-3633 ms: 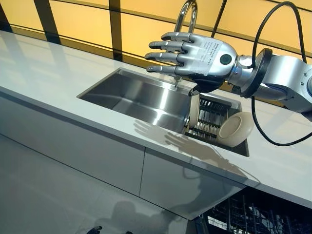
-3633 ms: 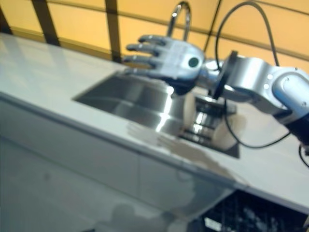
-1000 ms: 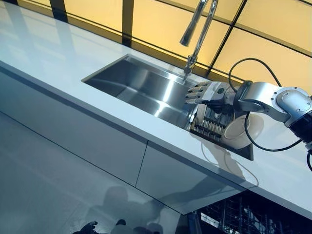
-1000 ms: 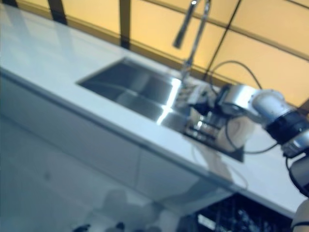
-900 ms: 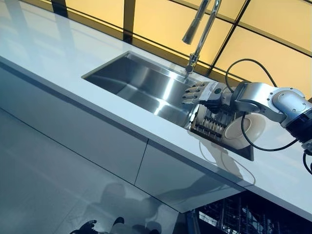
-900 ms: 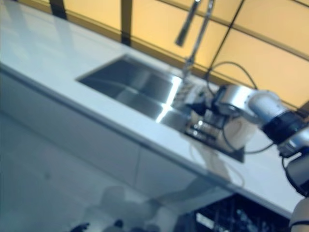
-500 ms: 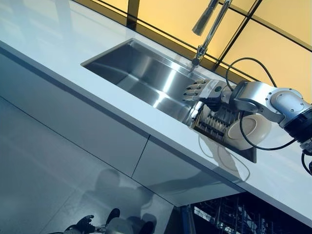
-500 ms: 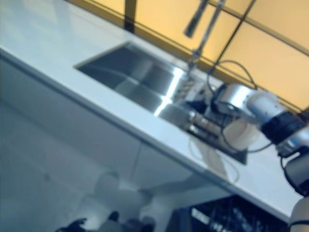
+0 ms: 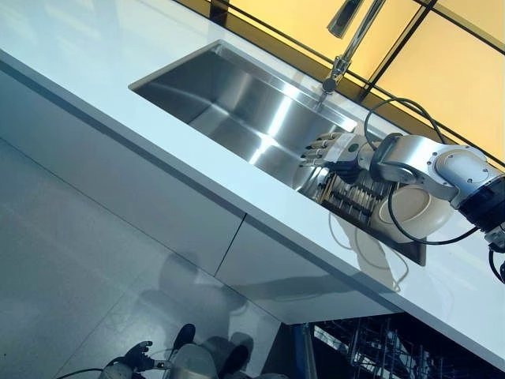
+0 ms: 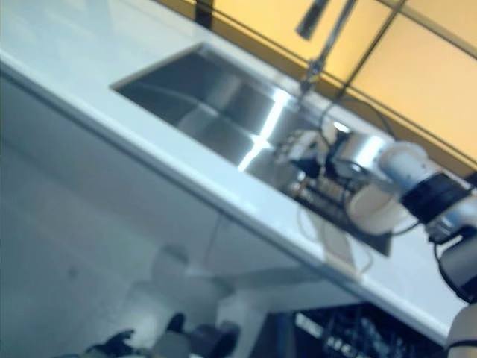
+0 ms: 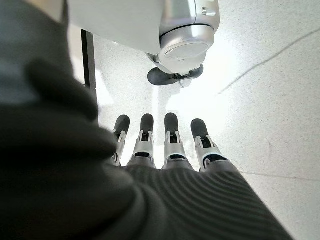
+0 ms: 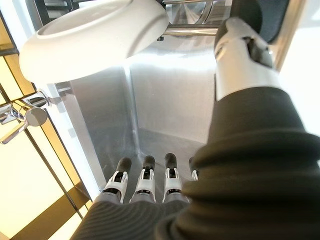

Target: Take plates into dishwasher

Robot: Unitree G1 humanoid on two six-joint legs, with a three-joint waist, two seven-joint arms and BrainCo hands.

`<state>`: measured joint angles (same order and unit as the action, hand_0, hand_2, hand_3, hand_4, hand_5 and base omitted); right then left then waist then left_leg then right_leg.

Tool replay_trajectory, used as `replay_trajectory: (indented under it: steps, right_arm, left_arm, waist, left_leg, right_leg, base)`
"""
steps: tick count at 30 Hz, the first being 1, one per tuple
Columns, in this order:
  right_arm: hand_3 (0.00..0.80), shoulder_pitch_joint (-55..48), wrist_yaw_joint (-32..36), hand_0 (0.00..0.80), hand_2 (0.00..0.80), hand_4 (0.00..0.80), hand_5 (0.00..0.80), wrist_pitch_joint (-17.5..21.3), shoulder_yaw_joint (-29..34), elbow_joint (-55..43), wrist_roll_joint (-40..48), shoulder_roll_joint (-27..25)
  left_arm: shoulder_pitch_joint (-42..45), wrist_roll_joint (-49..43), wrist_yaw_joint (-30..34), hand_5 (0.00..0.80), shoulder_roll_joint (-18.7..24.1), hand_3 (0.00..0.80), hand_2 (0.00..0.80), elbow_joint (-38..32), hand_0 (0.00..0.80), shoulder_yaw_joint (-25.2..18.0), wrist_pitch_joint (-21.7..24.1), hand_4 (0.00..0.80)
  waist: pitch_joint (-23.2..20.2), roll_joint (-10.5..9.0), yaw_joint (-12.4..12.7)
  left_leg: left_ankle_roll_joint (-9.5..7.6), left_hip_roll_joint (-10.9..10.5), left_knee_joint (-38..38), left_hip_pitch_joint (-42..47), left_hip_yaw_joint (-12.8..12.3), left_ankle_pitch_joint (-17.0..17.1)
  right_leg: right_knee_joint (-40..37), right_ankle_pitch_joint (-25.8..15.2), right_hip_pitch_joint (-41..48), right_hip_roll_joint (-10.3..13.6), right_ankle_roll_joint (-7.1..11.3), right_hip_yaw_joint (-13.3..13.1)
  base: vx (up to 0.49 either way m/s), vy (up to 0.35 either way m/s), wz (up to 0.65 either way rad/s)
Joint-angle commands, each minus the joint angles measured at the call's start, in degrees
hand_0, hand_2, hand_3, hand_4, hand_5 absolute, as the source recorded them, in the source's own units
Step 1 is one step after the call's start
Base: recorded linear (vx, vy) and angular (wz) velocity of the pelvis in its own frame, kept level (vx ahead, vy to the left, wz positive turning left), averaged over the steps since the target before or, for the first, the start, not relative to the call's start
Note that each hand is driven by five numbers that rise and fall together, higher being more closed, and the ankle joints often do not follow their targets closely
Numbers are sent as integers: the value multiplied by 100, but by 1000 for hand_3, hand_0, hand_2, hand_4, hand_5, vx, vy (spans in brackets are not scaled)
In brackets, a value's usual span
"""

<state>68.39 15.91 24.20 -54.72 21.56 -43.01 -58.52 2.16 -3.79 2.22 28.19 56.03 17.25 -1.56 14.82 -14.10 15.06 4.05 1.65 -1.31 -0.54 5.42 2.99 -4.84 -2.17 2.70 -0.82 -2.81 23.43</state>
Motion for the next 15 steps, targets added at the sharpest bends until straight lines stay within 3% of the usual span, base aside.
replay_trajectory:
  steps: [1, 15]
  right_arm:
    - [0, 575, -5, 0, 0, 0, 0, -276, -132, 377, 84, -313]
    - [0, 417, -149, 0, 0, 0, 0, -254, 18, 559, -158, -450]
  left_arm:
    - [-33, -162, -35, 0, 79, 0, 0, -207, 0, -28, 47, 0]
    - [-6, -171, -56, 0, 75, 0, 0, -178, 0, -90, 43, 0]
  waist:
    - [28, -96, 38]
    - [14, -109, 2]
  left_leg:
    - [-404, -203, 51, -12, -183, -659]
    - [-424, -212, 4, 24, -206, -646]
  right_leg:
    - [212, 635, 289, -210, 223, -231]
    - [222, 640, 295, -194, 233, -218]
  base:
    - [9, 4, 3]
    - [2, 0, 1]
